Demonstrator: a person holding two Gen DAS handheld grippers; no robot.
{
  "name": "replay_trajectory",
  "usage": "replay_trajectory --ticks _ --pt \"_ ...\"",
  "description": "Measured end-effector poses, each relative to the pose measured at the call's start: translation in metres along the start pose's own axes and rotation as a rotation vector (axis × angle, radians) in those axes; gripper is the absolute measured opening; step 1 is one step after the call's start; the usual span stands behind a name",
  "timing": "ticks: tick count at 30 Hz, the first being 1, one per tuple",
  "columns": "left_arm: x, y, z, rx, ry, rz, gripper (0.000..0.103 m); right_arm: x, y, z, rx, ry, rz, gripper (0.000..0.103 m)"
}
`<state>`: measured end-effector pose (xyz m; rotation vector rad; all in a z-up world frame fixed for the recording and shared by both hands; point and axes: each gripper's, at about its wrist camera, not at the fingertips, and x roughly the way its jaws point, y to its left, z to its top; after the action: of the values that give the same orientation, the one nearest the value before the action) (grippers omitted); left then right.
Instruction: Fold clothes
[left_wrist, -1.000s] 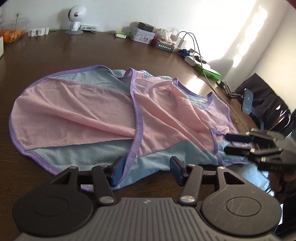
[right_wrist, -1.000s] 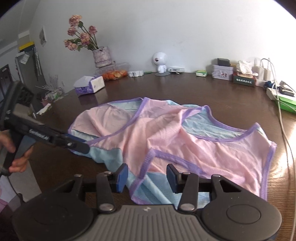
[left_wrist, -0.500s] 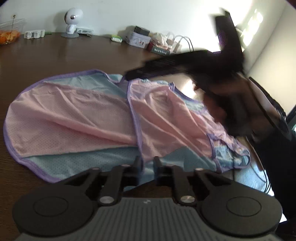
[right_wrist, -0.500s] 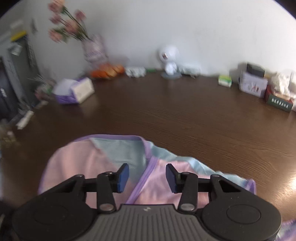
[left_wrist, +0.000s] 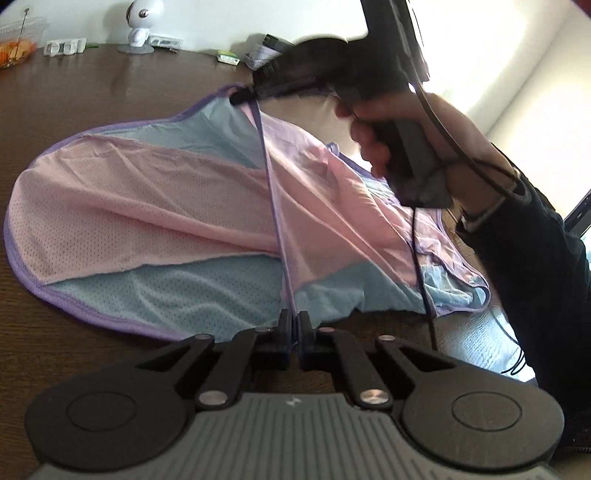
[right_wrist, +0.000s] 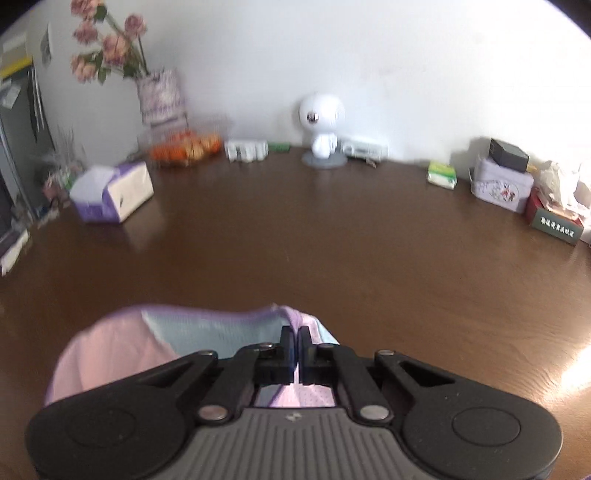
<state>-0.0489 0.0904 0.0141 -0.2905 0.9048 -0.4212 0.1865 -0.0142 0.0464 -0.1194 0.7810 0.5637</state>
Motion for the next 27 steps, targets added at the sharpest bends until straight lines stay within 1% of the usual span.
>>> replay_trajectory --ticks 2,5,6,7,8,9,10,12,14,15,16,18,19,20,21,22,23,24,25,26,27 --pt "0.000 0.003 0.000 -0.021 -0.002 -0.001 0.003 0.008 0.002 0.006 0.014 -0.006 0.004 0.001" --pt "-0.002 0.005 -0.001 -0.039 -0.008 0.003 0.003 0.031 0.005 0.004 0.030 0.035 0.020 0.002" --pt "-0.003 0.005 -0.001 -0.045 -0.011 0.003 0.004 0.039 0.006 0.003 0.031 0.046 0.024 0.008" --pt "-0.005 0.005 -0.001 -0.050 -0.018 0.004 0.004 0.039 0.007 0.001 0.039 0.049 0.043 0.010" --pt "-0.008 0.005 -0.002 -0.054 -0.027 0.005 0.004 0.033 0.006 -0.001 0.042 0.046 0.061 0.017" --pt "-0.010 0.004 -0.002 -0.058 -0.036 0.006 0.004 0.026 0.005 -0.003 0.045 0.042 0.080 0.020" --pt "-0.012 0.005 -0.003 -0.058 -0.040 0.009 0.004 0.010 0.000 -0.004 0.039 0.016 0.096 0.027" --pt "-0.015 0.006 -0.007 -0.054 -0.046 0.017 0.004 -0.026 -0.013 -0.006 0.028 -0.035 0.116 0.046" --pt "-0.017 0.010 -0.011 -0.061 -0.051 0.025 0.004 -0.066 -0.030 -0.015 0.023 -0.071 0.121 0.051" --pt "-0.019 0.012 -0.011 -0.070 -0.060 0.019 0.004 -0.085 -0.039 -0.025 0.022 -0.067 0.124 0.051" --pt "-0.021 0.014 -0.011 -0.080 -0.072 0.010 0.007 -0.102 -0.046 -0.041 0.027 -0.057 0.124 0.051" --pt "-0.026 0.019 -0.011 -0.100 -0.095 -0.009 0.028 -0.131 -0.056 -0.079 0.035 -0.029 0.135 0.050" --pt "-0.025 0.017 -0.011 -0.092 -0.106 -0.021 0.047 -0.140 -0.056 -0.100 0.058 -0.021 0.141 0.051" --pt "-0.023 0.015 -0.010 -0.073 -0.105 -0.019 0.053 -0.150 -0.057 -0.122 0.082 -0.013 0.148 0.051" --pt "-0.020 0.013 -0.009 -0.054 -0.101 -0.012 0.053 -0.157 -0.054 -0.143 0.098 -0.016 0.158 0.050" --pt "-0.017 0.011 -0.008 -0.034 -0.093 0.004 0.048 -0.163 -0.051 -0.161 0.101 -0.020 0.173 0.050" --pt "-0.015 0.009 -0.007 -0.014 -0.085 0.023 0.037 -0.164 -0.049 -0.173 0.117 -0.024 0.160 0.048" --pt "-0.013 0.007 -0.006 0.000 -0.075 0.040 0.032 -0.166 -0.048 -0.184 0.134 -0.028 0.147 0.048" --pt "-0.011 0.007 -0.004 0.005 -0.066 0.054 0.019 -0.165 -0.045 -0.187 0.120 -0.027 0.132 0.047" --pt "-0.010 0.009 -0.004 0.004 -0.062 0.062 0.011 -0.164 -0.041 -0.191 0.106 -0.025 0.117 0.042" --pt "-0.010 0.011 -0.004 0.000 -0.060 0.070 0.009 -0.163 -0.038 -0.194 0.092 -0.024 0.103 0.032"
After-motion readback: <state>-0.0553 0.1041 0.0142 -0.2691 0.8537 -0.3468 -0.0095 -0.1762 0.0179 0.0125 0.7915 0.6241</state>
